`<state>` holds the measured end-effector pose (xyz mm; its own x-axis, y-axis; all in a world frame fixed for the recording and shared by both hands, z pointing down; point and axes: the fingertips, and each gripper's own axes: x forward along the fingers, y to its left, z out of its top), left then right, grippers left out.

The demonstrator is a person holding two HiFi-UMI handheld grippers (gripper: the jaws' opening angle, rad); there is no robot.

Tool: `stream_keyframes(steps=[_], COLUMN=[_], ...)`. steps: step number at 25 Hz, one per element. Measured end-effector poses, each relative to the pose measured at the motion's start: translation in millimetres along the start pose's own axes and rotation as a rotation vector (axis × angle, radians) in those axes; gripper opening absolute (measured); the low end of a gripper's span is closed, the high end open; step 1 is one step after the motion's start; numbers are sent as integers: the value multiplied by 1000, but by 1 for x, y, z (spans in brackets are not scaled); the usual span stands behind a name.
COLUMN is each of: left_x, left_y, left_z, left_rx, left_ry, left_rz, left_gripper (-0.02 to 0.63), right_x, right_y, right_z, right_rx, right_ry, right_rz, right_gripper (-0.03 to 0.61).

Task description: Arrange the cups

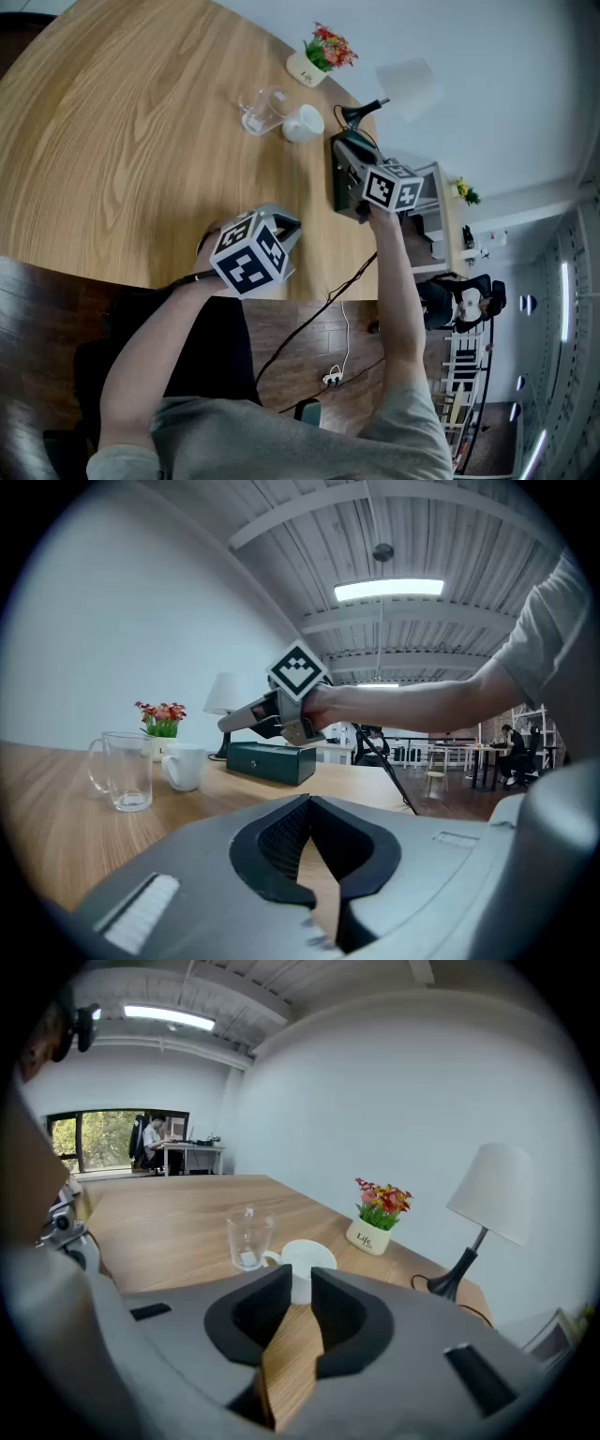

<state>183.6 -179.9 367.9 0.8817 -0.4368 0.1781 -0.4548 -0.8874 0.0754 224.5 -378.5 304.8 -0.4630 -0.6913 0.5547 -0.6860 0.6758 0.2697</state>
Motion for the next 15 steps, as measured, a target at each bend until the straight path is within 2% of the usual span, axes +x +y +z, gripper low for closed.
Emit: stream_keyframes(steps=[4, 5, 6, 10, 12, 13, 15], left_x=[0, 0, 0, 0, 0, 0, 0], left_y=[-1, -2, -3, -3, -3, -3, -3], left_z=[0, 0, 0, 1, 0, 0, 0], left_rx=[-3, -4, -5, -3, -2, -2, -3], left_ry=[3, 3, 4, 4, 4, 5, 4], left_rz=[2, 0, -1, -3, -3, -3, -3], left_gripper=[11, 10, 10, 9, 9, 11, 9], right_x=[35, 43, 51, 76, 88, 93, 103], right_y=[-23, -28, -33, -46, -47, -46, -44], right_z=[2, 2, 2, 3, 1, 0, -3], right_rx=[107, 121, 122, 74, 81, 95, 133], right_ry=[88, 110, 132, 220, 263, 284, 324], right_rz=[38, 38, 34, 4, 16, 31, 70], right_gripper=[83, 199, 249, 249, 245, 238, 179])
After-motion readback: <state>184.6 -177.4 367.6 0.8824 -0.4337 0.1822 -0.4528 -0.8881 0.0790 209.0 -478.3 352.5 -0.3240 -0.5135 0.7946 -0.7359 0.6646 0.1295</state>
